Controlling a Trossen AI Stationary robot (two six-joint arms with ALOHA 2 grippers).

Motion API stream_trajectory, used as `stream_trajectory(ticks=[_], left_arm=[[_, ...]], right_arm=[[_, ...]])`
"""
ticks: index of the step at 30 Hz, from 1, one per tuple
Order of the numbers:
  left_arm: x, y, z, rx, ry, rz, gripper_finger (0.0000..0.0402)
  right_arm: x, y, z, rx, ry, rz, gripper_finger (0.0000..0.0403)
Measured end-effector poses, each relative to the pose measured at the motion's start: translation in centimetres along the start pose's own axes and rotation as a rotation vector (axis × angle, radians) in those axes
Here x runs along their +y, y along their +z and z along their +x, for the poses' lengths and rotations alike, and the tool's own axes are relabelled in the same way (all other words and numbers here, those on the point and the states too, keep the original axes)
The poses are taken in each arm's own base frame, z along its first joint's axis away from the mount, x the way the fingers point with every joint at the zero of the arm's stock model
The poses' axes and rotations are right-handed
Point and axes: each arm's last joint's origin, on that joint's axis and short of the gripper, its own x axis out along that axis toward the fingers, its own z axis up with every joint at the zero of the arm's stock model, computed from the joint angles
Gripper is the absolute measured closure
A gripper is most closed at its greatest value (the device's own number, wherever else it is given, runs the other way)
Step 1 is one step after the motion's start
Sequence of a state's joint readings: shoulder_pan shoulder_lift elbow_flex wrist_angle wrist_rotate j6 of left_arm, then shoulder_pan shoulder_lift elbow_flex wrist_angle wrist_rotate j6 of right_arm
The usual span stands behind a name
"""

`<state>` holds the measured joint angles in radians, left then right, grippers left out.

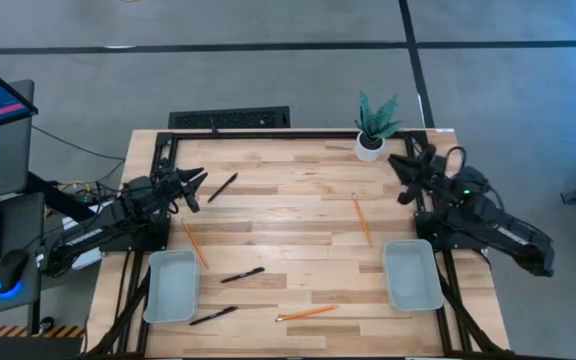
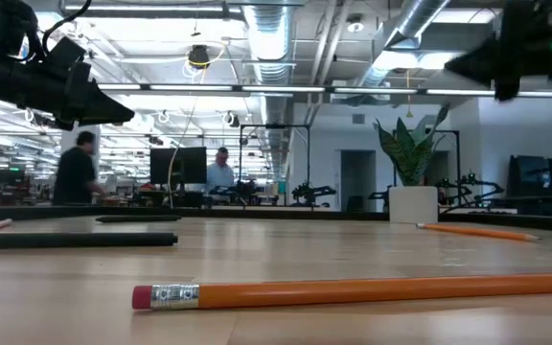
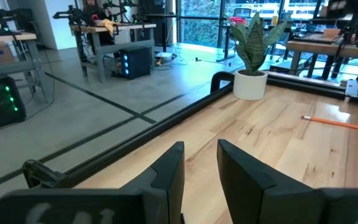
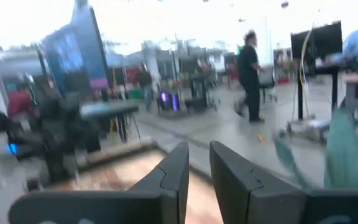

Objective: Sort pens & pencils
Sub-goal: Move the right gray bin to the top center of the table

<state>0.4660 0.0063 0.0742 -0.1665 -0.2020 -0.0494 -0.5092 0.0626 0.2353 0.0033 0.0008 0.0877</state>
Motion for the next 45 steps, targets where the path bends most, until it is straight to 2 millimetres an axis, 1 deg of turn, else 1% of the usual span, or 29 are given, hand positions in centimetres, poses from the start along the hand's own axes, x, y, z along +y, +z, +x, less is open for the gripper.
stream_trajectory(ticks=[2,7,11,16,25,28,38,41,43,45], left_arm=[[0.0,0.0,0.0,0.0,0.0,0.0,0.0315],[0.0,0.0,0.0,-0.001,0.012,0.0,0.0315],[0.1,0.0,0.0,-0.001,0.02,0.012,0.0315],[0.1,0.0,0.0,-0.001,0.021,0.041,0.0315],[0.1,0.0,0.0,-0.001,0.022,0.041,0.0315],[0.1,0.0,0.0,-0.001,0.022,0.04,0.0315],[0.1,0.0,0.0,-0.001,0.022,0.038,0.0315],[0.1,0.0,0.0,-0.001,0.022,0.038,0.0315],[0.1,0.0,0.0,-0.001,0.022,0.038,0.0315],[0.1,0.0,0.0,-0.001,0.022,0.038,0.0315]], right_arm=[[0.2,1.9,-0.1,-0.049,0.014,0.025,0.0314],[0.7,5.3,-0.5,-0.12,0.048,0.052,0.0314],[0.9,6.4,-0.7,-0.147,0.063,0.056,0.0314],[0.9,6.4,-0.8,-0.148,0.063,0.034,0.0314],[0.9,6.4,-0.7,-0.142,0.063,0.037,0.0309],[0.8,6.4,-0.7,-0.145,0.047,0.039,0.0289],[0.8,6.6,-0.8,-0.164,0.044,0.111,0.0192],[0.8,6.6,-0.8,-0.163,0.045,0.111,0.0169],[0.8,6.3,-0.8,-0.137,0.052,0.11,0.0161],[0.9,5.7,-0.7,-0.038,0.062,0.103,0.0158]])
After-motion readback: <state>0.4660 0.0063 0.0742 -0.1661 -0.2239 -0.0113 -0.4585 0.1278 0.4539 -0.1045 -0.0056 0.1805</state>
